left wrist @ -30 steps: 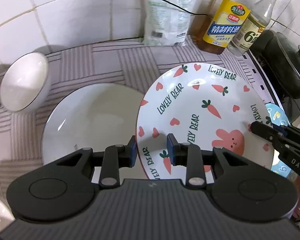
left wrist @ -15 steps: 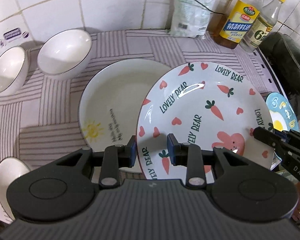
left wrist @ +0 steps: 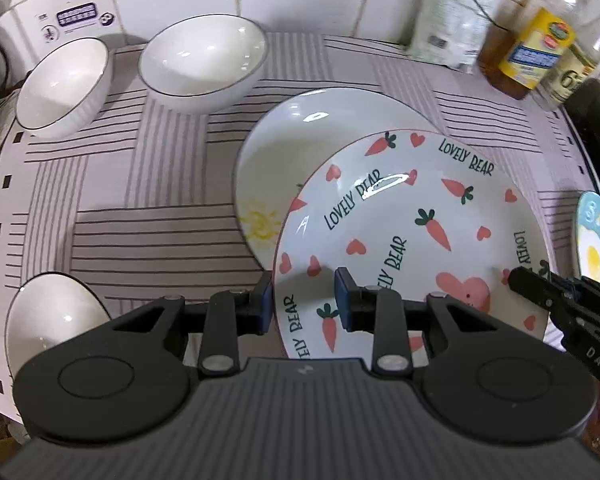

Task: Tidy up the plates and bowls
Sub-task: 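Lift the bunny plate with both grippers and carry it over the sun-print plate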

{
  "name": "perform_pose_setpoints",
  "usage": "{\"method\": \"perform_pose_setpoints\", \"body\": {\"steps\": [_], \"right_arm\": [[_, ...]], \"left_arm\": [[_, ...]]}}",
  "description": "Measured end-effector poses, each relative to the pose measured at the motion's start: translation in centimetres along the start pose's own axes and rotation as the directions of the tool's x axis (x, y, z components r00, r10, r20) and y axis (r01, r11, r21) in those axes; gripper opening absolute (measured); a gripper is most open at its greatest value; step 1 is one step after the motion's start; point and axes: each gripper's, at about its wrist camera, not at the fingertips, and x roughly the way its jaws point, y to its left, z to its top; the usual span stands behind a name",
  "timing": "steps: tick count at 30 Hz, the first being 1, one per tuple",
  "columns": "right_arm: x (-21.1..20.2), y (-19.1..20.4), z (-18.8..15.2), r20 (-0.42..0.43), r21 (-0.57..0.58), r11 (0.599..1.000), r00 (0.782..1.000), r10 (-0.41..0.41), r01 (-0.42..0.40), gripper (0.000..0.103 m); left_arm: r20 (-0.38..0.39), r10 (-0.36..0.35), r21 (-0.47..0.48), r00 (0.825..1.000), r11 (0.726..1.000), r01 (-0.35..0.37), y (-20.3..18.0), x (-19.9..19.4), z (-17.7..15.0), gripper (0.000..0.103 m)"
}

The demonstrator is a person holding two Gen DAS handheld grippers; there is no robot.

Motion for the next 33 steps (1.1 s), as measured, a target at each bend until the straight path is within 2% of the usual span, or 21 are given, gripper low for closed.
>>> {"method": "perform_pose_setpoints", "body": {"steps": [8,16,25,28,33], "right_arm": [[2.6,0.7,0.6,-0.012,0.019,1.000,1.000,0.022,-0.021,0.016],[4.7,0.6,2.3,-0.004,0.008,1.000,1.000,0.030,-0.030,0.016],[6.3,1.1,3.6,-0.003,-0.044,0.999,1.000,0.011,-0.011,0.016],[7.0,1.7,3.7,-0.014,-0.100,0.994,0.999,-0.036,0.035,0.016],[7.5,1.3,3.9,-0.027,-0.084,0.996,0.999,-0.042,0.040,0.017]], "left_arm": [[-0.024,0.016,-0.043,1.000,0.999,-0.017,1.9,1.7,1.1,0.031],[-0.030,0.041,-0.058,0.999,0.997,-0.043,2.2,2.6,2.6,0.031],[-0.039,0.097,-0.041,0.994,0.994,-0.099,2.1,3.8,3.7,0.031],[-0.037,0.120,-0.029,0.992,0.992,-0.121,1.9,4.3,4.0,0.031],[-0.046,0.123,-0.034,0.991,0.992,-0.125,1.7,5.0,4.3,0.031]]}}
